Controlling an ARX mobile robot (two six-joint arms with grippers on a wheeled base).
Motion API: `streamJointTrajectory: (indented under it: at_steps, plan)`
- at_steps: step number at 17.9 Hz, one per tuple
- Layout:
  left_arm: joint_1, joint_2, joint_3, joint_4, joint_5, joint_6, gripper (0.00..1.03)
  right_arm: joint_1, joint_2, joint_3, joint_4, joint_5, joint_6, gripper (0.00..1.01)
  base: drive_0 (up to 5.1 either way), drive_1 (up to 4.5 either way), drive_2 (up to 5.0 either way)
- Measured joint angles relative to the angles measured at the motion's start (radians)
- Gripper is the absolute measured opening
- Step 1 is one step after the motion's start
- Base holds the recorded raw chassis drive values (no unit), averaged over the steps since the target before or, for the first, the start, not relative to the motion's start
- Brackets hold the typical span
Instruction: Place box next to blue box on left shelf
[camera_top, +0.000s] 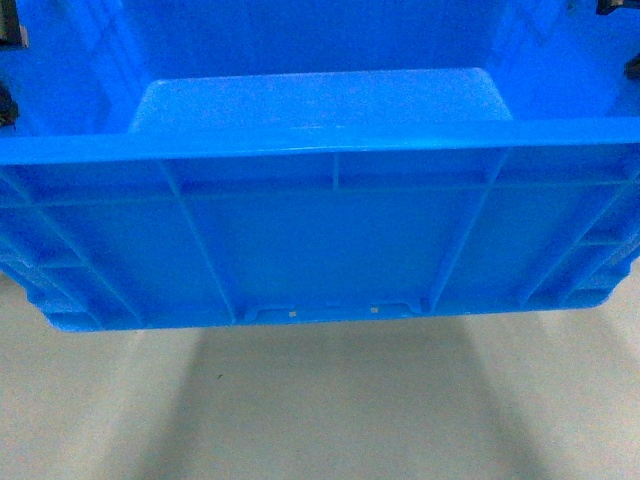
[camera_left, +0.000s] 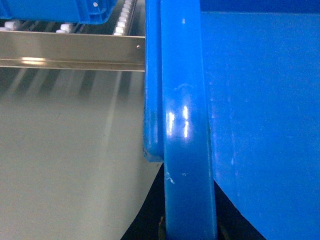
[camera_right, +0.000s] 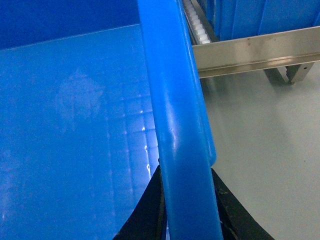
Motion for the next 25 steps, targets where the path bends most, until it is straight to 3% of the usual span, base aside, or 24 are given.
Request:
streamJointTrajectory:
  at_steps: [20, 22, 25]
  plan:
    - [0.0, 0.0, 0.0, 0.002, 0.0, 0.001, 0.06, 0.0, 0.0, 0.0, 0.0, -0.007, 0.0, 0.14, 0.0, 4.36, -4.3]
    - [0.003, 0.0, 0.0, 0.004, -0.002, 0.007, 0.06, -0.001, 0.0, 0.0, -0.008, -0.044, -0.029, 0.1, 0.1, 4.39, -4.3]
    - [0.007, 0.0, 0.0, 0.003, -0.005, 0.006, 0.06, -0.001, 0.0, 0.0, -0.005, -0.053, -0.049, 0.09, 0.1, 4.39, -4.3]
